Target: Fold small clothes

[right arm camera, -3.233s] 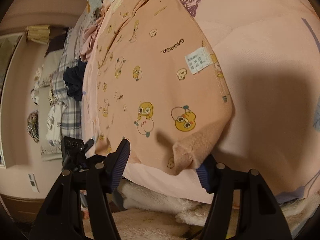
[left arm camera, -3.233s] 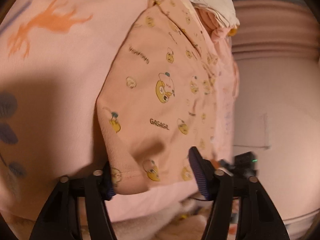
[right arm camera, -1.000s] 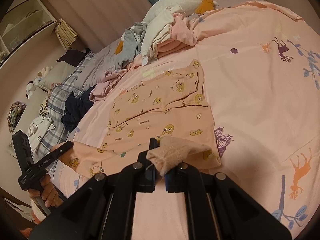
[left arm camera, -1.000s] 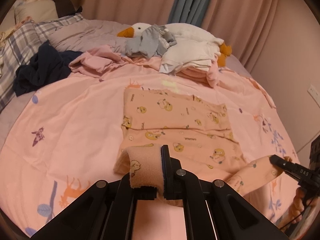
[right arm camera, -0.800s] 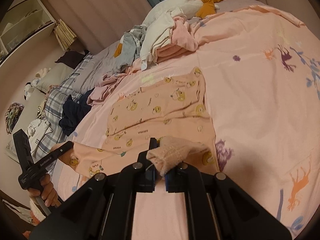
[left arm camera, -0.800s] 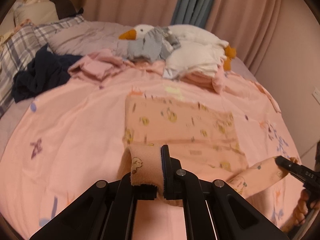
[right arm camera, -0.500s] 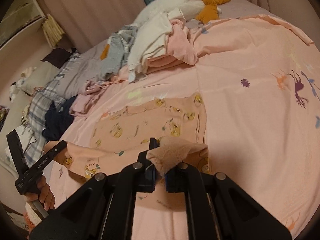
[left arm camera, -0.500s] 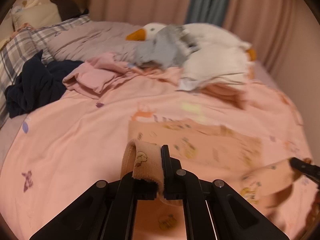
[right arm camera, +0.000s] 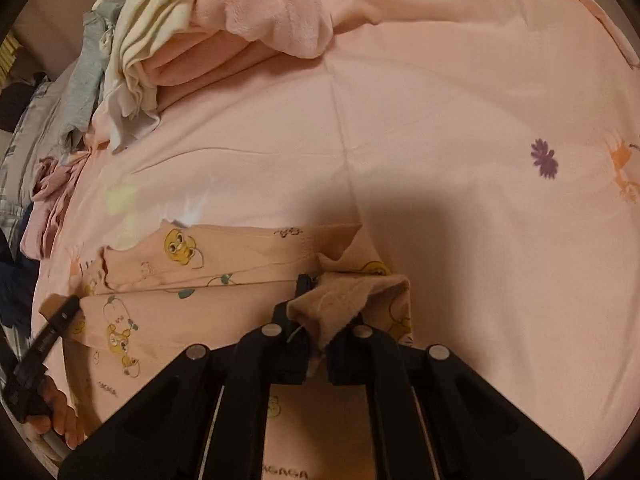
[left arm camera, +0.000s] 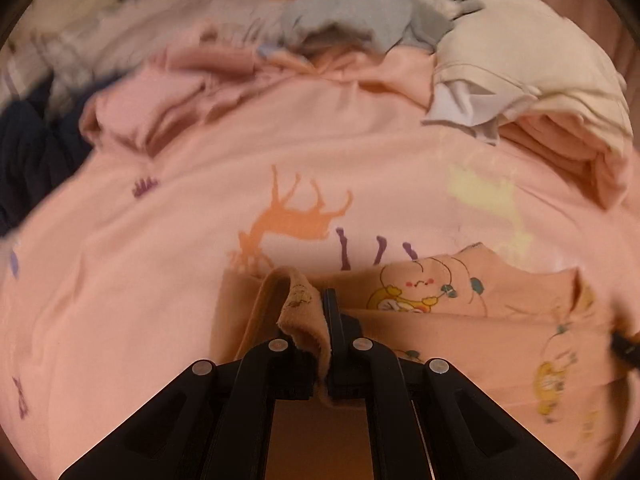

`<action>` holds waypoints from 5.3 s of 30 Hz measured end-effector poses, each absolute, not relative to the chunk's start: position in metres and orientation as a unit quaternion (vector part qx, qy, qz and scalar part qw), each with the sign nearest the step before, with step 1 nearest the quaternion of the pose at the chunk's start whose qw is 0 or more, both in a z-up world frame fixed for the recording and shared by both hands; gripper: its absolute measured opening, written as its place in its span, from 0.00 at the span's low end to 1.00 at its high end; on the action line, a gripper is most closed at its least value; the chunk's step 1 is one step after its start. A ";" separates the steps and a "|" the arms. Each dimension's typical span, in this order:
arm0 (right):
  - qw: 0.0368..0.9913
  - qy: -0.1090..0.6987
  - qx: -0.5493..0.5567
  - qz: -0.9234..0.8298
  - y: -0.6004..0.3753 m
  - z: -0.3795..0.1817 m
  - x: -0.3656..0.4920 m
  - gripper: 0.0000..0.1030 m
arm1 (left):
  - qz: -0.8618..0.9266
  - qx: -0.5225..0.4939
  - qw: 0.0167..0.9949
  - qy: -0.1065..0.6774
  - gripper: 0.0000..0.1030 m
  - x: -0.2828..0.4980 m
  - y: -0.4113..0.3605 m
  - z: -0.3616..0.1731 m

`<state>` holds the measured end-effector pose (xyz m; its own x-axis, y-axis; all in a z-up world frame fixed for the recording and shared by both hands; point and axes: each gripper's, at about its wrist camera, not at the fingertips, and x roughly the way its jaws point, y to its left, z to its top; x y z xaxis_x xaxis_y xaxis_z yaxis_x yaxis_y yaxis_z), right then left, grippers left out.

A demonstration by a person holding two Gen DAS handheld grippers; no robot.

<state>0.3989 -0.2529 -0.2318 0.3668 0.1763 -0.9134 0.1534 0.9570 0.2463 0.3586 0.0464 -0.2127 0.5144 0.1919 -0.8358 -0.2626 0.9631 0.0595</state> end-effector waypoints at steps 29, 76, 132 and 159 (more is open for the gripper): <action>0.765 0.633 0.068 0.091 -0.210 -0.231 0.390 0.08 | 0.015 -0.039 0.814 0.580 0.20 0.351 0.023 -0.203; 0.711 0.529 0.446 0.123 -0.267 -0.258 0.251 0.57 | -0.073 -0.442 0.760 0.470 0.81 0.242 0.080 -0.225; 0.762 0.497 0.402 0.107 -0.256 -0.264 0.251 0.09 | 0.037 -0.332 0.819 0.467 0.12 0.260 0.077 -0.218; 0.819 0.516 0.251 0.013 -0.323 -0.222 0.146 0.17 | 0.013 -0.234 0.834 0.499 0.17 0.147 0.038 -0.214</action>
<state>0.1458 -0.3228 -0.2217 0.4675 0.2794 -0.8387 0.2383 0.8738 0.4240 0.1466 0.0382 -0.2142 0.5011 -0.2118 -0.8391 -0.2545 0.8906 -0.3768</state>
